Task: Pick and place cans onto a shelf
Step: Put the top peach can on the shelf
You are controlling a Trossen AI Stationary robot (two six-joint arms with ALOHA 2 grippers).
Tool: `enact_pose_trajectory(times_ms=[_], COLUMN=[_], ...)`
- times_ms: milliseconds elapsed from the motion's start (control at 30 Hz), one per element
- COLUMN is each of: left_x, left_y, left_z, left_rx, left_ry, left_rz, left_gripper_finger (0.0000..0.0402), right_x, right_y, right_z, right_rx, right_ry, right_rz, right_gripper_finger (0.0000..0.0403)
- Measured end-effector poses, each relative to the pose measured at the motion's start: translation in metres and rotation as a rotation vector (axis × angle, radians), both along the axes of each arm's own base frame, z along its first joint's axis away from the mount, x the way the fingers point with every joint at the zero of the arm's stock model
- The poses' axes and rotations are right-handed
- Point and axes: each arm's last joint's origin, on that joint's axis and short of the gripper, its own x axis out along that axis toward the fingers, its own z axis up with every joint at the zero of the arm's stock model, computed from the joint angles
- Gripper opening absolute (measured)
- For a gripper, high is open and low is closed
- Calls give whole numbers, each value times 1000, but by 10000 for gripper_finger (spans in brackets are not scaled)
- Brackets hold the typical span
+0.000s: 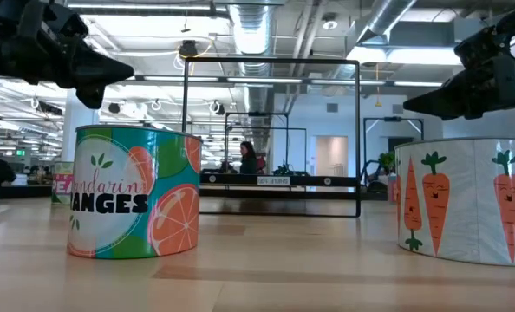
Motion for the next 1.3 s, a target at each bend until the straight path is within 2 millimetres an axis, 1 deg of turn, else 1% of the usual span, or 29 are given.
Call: enact_pose_trajectory(times_ms=[100,233,300,400,500,600,700,767,833,900,1000,1100,1200,1300], left_x=[7,15,22,33,40,48,55,60,64,69,75,80,82,83], left_y=[4,20,32,54,79,101,118,128,139,149,162,175,185,190], left_z=[13,36,48,64,70,75,75,75,73,70,64,57,52,43], left_rx=[-3,31,31,19,-34,-77,-112,-98,-96,-113,-132,-121,-145,-184], left_ry=[106,343,441,548,680,763,850,911,971,1023,1069,1115,1140,1162], left_rz=[74,278,343,395,441,461,482,528,585,605,642,711,765,776], left_gripper_finger=[0,0,0,0,0,0,3,14,32,56,92,119,131,131], right_x=[0,0,0,0,0,0,0,0,0,0,0,0,0,0], right_y=[0,0,0,0,0,0,0,0,0,0,0,0,0,0], right_z=[0,0,0,0,0,0,0,0,0,0,0,0,0,0], right_rx=[0,0,0,0,0,0,0,0,0,0,0,0,0,0], right_ry=[0,0,0,0,0,0,0,0,0,0,0,0,0,0], right_rz=[0,0,0,0,0,0,0,0,0,0,0,0,0,0], right_gripper_finger=[33,33,33,33,33,33,33,33,33,33,33,33,33,33])
